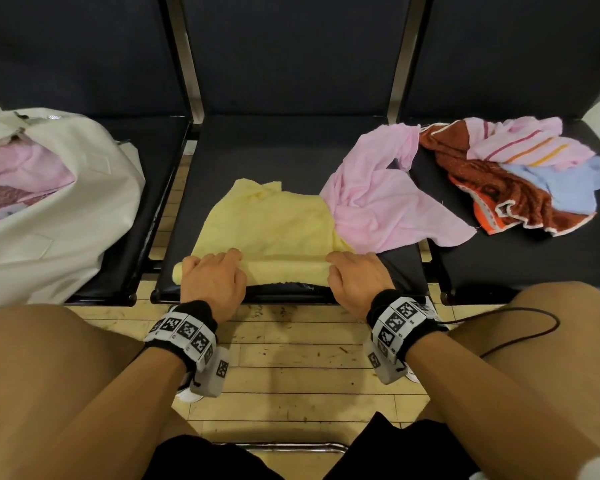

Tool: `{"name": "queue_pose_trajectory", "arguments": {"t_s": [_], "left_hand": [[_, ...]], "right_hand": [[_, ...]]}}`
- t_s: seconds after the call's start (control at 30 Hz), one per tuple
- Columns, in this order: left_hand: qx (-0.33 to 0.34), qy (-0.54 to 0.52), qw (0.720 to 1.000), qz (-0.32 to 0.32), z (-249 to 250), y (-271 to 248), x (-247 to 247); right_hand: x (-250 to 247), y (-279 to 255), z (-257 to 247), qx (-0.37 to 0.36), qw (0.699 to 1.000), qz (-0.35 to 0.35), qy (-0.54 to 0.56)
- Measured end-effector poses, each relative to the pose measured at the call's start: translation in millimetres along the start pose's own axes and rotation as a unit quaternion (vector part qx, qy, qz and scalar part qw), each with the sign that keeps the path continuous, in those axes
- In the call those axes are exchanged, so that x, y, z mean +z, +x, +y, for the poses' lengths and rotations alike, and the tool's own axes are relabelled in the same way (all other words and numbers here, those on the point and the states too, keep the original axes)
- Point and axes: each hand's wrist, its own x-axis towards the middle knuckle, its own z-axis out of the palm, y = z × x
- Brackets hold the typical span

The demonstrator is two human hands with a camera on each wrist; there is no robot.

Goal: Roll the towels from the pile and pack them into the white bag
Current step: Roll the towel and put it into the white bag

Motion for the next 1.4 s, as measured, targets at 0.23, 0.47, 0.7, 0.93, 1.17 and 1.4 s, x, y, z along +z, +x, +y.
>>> {"name": "queue_pose_trajectory", "arguments": {"t_s": [0.23, 0.47, 0.7, 0.93, 1.17, 1.4], "left_hand": [[0.009, -0.004, 0.997, 0.075, -2, -1, 1], [0.051, 0.002, 0.999, -0.001, 6, -8, 4], [0.022, 0.005, 1.000, 0.002, -4, -3, -5], [-0.008, 0.021, 0.993, 0.113, -20, 2, -18], [-0.073, 0.050, 0.995, -0.044, -28, -3, -10], [0.047, -0.009, 0.999, -0.019, -4, -8, -2]], "right_hand": [[10, 1, 4, -0.055, 0.991, 0.122, -0.024], [16, -6, 1, -0.009, 0.998, 0.058, -0.025], [8, 0, 8, 0.042, 0.995, 0.051, -0.079], [-14, 6, 24, 0.066, 0.977, 0.161, -0.121], [-13, -1, 28, 0.123, 0.982, 0.006, -0.144], [-1, -4, 7, -0.033, 0.999, 0.034, 0.011]]}}
